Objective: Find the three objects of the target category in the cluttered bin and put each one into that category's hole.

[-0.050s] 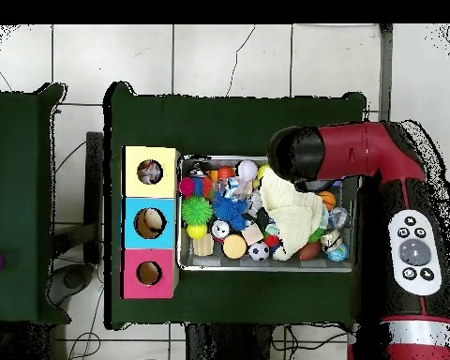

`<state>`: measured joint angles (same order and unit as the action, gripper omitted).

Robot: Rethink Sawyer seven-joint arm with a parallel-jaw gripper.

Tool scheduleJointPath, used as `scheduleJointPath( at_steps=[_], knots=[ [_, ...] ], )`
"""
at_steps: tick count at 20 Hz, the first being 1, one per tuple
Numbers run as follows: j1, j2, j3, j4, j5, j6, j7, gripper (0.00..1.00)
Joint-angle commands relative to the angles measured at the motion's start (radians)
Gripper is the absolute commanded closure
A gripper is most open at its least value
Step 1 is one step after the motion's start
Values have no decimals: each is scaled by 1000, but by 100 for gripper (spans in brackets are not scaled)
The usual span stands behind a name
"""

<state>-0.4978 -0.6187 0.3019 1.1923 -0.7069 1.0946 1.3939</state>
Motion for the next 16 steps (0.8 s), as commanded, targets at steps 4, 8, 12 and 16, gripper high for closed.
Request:
scheduleJointPath(
  at_steps=[4, 8, 12, 16],
  knots=[
    [72, -15, -19, -93, 34, 287, -27, 100],
    [101, -33, -30, -51, 89, 334, 55, 100],
    [115, -55, -36, -4, 171, 368, 138, 100],
    [131, -73, -59, 48, 242, 351, 207, 100]
  ],
)
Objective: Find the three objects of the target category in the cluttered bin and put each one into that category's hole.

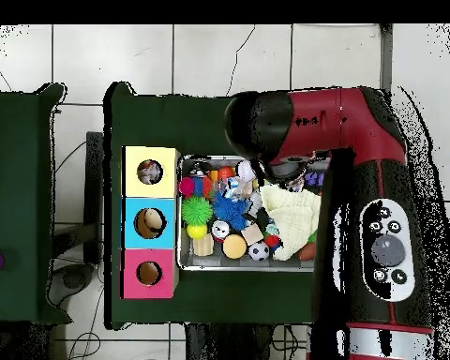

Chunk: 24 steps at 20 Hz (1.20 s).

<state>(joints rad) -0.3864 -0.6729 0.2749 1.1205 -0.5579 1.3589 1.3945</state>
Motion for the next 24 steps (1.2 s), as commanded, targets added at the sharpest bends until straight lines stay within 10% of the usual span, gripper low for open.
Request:
scheduleJointPath(
  at_steps=[1, 24],
  knots=[
    [25, -22, -39, 129, 107, 83, 219, 100],
    [173, 91, -151, 89, 285, -59, 389, 100]
  ],
)
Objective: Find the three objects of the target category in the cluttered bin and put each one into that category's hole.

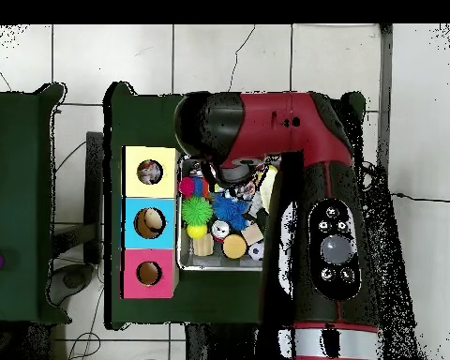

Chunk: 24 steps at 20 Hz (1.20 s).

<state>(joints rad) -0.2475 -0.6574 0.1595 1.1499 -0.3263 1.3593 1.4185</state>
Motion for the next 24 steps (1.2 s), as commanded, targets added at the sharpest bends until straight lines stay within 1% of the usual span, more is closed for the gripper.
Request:
scheduleJointPath(
  at_steps=[1, 3, 5, 7, 11, 12, 15, 19, 21, 24],
  knots=[
    [37, 76, -38, 62, 59, -64, 367, 100],
    [48, 72, -51, 73, 71, -81, 381, 100],
    [63, 73, -61, 71, 79, -70, 390, 100],
    [79, 88, -67, 59, 87, -74, 409, 100],
    [97, 112, -69, 70, 117, -123, 451, 100],
    [102, 108, -71, 87, 127, -144, 465, 100],
    [111, 106, -74, 97, 138, -160, 471, 100],
    [137, 121, -82, 77, 138, -153, 489, 100],
    [149, 143, -83, 49, 140, -152, 504, 100],
    [165, 146, -92, 50, 145, -160, 516, 100]
  ],
)
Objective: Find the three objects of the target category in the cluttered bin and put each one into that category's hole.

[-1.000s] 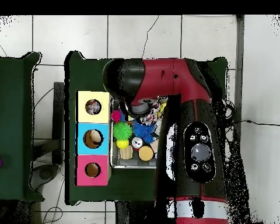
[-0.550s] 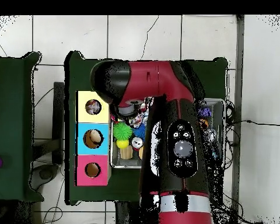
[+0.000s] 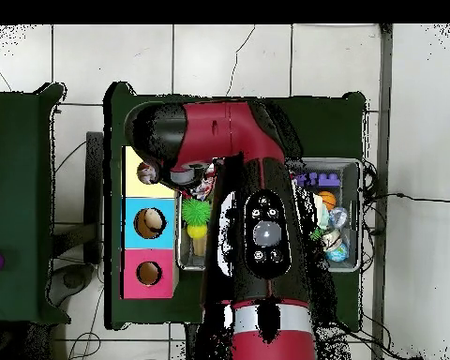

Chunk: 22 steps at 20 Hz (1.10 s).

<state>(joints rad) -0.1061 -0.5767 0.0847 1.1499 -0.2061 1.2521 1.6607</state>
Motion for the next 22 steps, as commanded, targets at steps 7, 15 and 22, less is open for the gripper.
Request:
scheduleJointPath(
  at_steps=[7, 15, 22],
  knots=[
    [66, 81, -47, 19, 31, -25, 298, 100],
    [97, 112, -73, -16, 60, -28, 317, 100],
    [124, 104, -90, 0, 85, -34, 319, 100]
  ],
)
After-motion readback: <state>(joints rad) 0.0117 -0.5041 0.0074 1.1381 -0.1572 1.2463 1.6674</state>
